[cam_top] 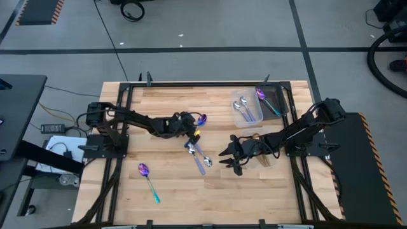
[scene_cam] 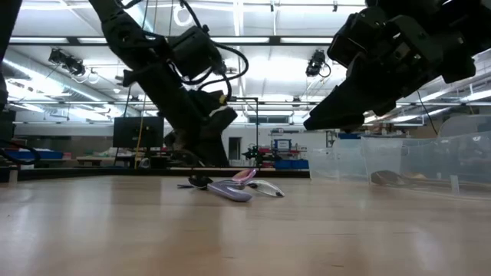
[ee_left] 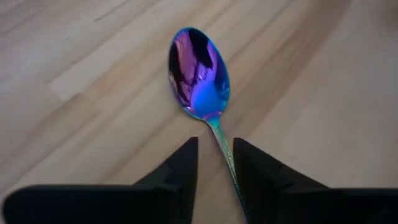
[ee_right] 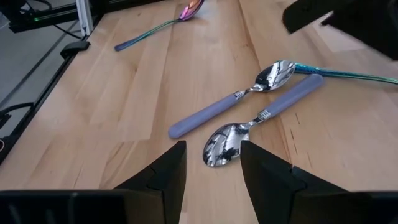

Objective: Sort silverware by color (type)
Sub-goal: Put the blue spoon into the black bin

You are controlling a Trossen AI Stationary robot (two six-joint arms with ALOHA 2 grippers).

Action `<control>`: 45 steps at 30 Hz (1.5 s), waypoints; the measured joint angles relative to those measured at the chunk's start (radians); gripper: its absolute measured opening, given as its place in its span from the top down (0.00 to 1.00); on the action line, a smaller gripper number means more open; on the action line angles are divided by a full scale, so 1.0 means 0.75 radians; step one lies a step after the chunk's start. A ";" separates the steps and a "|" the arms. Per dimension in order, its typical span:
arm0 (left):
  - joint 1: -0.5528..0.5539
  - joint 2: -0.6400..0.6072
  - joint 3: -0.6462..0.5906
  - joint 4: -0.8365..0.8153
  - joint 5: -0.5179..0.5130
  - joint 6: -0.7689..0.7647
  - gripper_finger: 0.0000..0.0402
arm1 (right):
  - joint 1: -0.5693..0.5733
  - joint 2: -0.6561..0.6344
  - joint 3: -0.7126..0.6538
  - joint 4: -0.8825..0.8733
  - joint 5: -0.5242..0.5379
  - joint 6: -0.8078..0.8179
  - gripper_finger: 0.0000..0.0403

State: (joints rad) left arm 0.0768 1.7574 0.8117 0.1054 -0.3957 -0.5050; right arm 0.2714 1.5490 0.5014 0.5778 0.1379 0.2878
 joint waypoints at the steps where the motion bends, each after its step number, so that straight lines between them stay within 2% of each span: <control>1: 0.002 0.017 0.000 0.024 0.001 0.001 0.71 | 0.000 0.000 0.000 0.001 0.000 0.000 0.60; 6: 0.015 0.063 0.000 0.081 0.000 0.023 0.64 | 0.000 0.000 -0.001 -0.003 0.000 0.001 0.60; 18: -0.023 0.139 0.005 0.066 0.044 0.092 0.65 | 0.000 0.000 -0.001 -0.001 -0.001 0.001 0.60; 21: -0.035 0.140 0.007 0.044 0.044 0.095 0.70 | 0.000 0.000 -0.001 0.000 -0.001 0.001 0.60; 28: -0.061 0.138 0.007 -0.004 0.058 0.095 0.95 | 0.000 0.000 -0.001 -0.011 -0.001 0.001 0.60; 37: -0.109 0.066 -0.006 -0.006 0.069 0.097 0.95 | -0.030 0.000 -0.001 -0.095 -0.002 0.000 0.60; 45: -0.164 0.021 -0.003 0.153 -0.081 0.209 0.95 | -0.071 -0.051 -0.001 -0.166 -0.004 0.000 0.60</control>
State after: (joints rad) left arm -0.0461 1.7729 0.8093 0.2198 -0.4566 -0.3481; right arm 0.2184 1.5110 0.5011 0.4536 0.1352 0.2882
